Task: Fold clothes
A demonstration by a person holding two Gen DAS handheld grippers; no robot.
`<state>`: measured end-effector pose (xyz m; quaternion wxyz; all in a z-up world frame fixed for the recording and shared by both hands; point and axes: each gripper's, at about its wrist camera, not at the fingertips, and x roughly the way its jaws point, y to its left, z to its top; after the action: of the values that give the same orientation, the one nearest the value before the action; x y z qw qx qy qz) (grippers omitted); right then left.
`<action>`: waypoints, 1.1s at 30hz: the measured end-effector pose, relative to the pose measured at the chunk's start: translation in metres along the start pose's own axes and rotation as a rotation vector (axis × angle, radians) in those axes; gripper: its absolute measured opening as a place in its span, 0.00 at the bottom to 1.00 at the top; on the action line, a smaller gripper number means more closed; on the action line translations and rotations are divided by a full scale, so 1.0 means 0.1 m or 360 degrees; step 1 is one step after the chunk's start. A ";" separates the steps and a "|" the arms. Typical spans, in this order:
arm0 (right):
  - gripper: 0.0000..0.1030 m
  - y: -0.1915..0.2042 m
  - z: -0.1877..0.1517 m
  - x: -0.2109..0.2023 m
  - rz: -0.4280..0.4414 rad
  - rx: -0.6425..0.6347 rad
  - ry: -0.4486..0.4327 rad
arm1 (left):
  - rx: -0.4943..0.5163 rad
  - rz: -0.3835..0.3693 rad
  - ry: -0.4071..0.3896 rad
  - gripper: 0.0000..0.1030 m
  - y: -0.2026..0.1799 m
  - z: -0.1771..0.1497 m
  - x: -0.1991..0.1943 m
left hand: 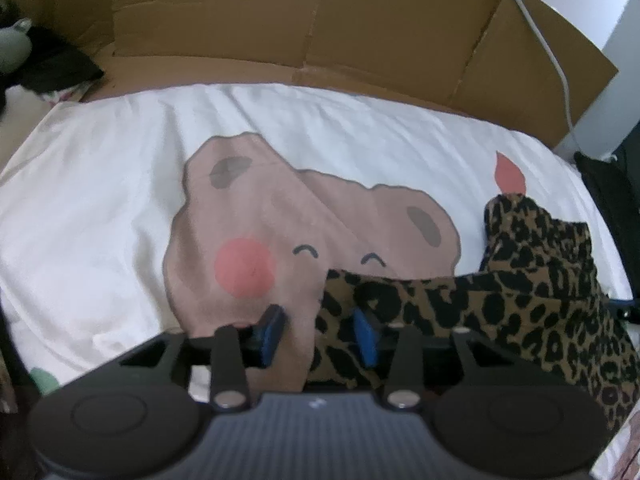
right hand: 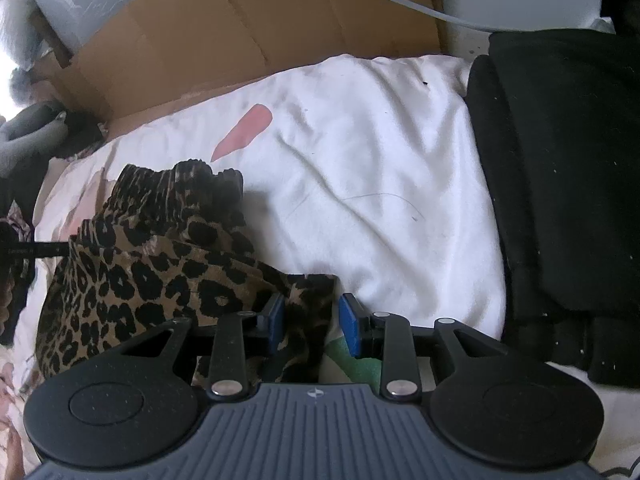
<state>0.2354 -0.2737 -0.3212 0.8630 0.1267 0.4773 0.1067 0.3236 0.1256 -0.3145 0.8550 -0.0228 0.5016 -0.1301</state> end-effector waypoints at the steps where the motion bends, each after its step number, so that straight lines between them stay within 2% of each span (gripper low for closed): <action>1: 0.36 0.00 0.00 0.00 -0.0002 -0.0007 0.0001 | 0.0008 0.0002 -0.0002 0.48 -0.02 0.00 0.01; 3: 0.36 0.01 0.00 0.00 -0.0002 -0.0005 0.0001 | 0.0051 0.0011 0.0000 0.53 -0.09 0.00 0.03; 5: 0.36 0.02 -0.01 0.00 -0.0010 -0.0012 -0.0002 | 0.0100 0.0024 0.0003 0.53 -0.16 -0.01 0.05; 8: 0.28 0.09 -0.02 0.01 -0.0039 -0.0076 -0.0007 | 0.0098 0.0007 0.0008 0.46 -0.18 -0.02 0.05; 9: 0.26 0.11 -0.02 0.01 -0.0043 -0.0092 -0.0009 | 0.0094 0.0000 0.0009 0.42 -0.19 -0.02 0.05; 11: 0.14 0.10 -0.01 0.01 -0.0027 -0.0075 -0.0007 | 0.0079 -0.0015 0.0017 0.30 -0.17 -0.02 0.04; 13: 0.08 0.09 0.00 -0.03 -0.0017 -0.0059 -0.0020 | 0.0065 -0.0003 0.0013 0.12 -0.15 -0.02 0.01; 15: 0.07 0.10 0.00 -0.09 -0.0025 -0.0056 -0.0050 | 0.0031 -0.0005 -0.0013 0.07 -0.14 -0.03 -0.04; 24: 0.06 0.11 -0.05 -0.61 -0.0005 0.0033 -0.0231 | -0.0046 0.0015 -0.0168 0.05 -0.15 -0.09 -0.46; 33: 0.06 0.19 -0.05 -0.92 0.0032 0.0091 -0.0350 | -0.0086 -0.0001 -0.0285 0.05 -0.19 -0.02 -0.83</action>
<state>0.1823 -0.2833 -0.2443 0.9050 0.1670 0.3813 0.0872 0.2795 0.1275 -0.2421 0.8954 -0.0577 0.4264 -0.1141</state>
